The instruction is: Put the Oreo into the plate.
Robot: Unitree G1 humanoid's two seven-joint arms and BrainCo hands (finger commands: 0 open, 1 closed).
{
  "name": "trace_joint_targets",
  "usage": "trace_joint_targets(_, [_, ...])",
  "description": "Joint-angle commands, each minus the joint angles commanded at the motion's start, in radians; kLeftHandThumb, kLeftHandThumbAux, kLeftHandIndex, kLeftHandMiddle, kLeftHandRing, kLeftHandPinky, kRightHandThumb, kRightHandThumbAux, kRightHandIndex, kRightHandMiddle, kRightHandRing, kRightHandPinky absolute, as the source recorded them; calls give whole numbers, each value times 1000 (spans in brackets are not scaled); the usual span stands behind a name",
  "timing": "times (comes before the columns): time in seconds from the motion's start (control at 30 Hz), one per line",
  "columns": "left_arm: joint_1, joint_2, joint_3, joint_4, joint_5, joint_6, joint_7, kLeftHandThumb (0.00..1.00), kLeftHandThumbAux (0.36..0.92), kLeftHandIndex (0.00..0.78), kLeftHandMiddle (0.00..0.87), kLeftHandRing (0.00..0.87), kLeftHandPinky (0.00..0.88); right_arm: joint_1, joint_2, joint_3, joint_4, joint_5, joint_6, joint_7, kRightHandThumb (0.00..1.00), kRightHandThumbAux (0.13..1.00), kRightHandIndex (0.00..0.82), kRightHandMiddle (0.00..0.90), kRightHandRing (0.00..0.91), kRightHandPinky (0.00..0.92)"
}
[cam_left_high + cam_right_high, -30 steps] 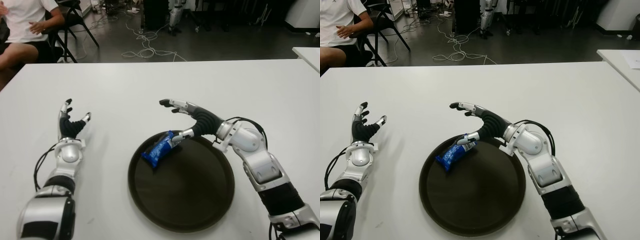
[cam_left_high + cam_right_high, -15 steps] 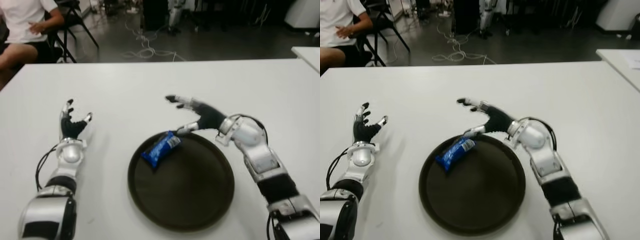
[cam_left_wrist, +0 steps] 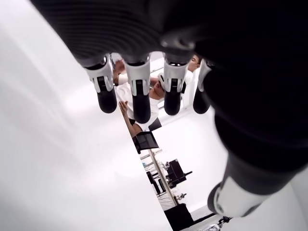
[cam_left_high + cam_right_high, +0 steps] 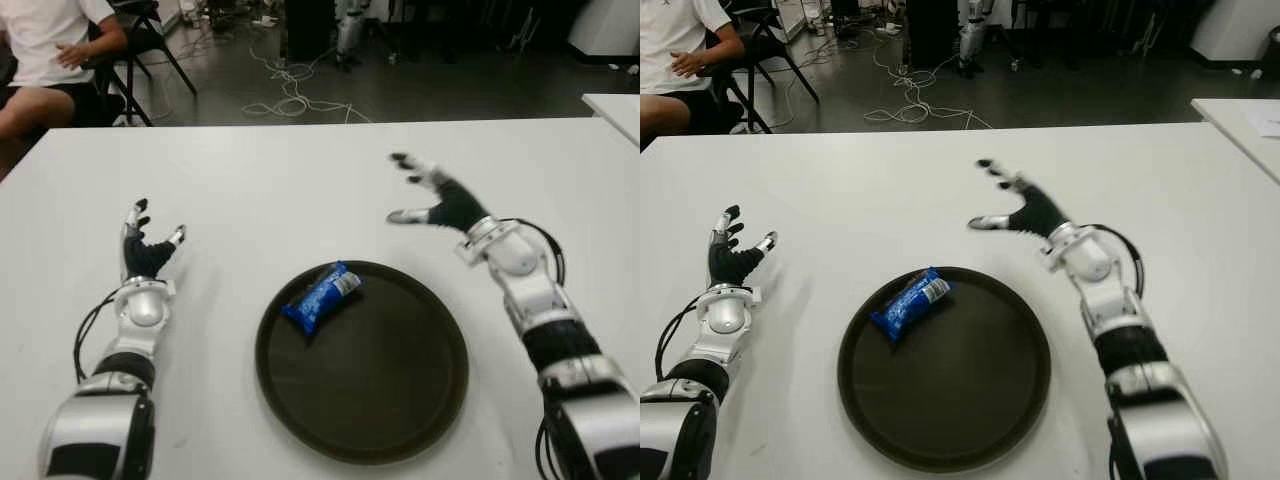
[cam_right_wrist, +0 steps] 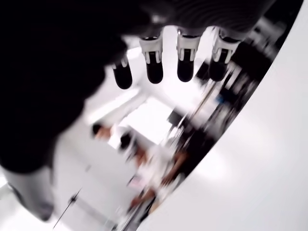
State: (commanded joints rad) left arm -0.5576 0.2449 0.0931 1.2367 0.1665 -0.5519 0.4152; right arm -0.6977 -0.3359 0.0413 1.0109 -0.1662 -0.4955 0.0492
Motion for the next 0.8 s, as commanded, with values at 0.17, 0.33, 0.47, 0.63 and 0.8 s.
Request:
trace_joint_targets(0.17, [-1,1,4,1,-4,1,-6,0,796,72,119,100,79,-70,-12,1,165,-24,10,-109,0,711,39,28,8,0])
trace_joint_targets(0.33, [1,3,6,3,-4,8,-5,0,780,71,116,103,79,-61,-13,7,223,-55,-7,-267,0,692,45,31,4,0])
trace_joint_targets(0.47, [1,5,6,6,-3,14,-4,0,763,69,114,103,77,-58,0,-13,251,-45,-17,-328,0,668,57,42,10,0])
trace_joint_targets(0.63, [1,10,4,10,0,16,-8,0,749,68,115,95,65,-77,15,-61,292,-4,28,-310,0,638,89,63,31,0])
trace_joint_targets(0.8, [-1,11,6,11,-4,18,-18,0,739,64,107,87,60,-85,22,-94,317,15,80,-280,0,625,100,64,37,0])
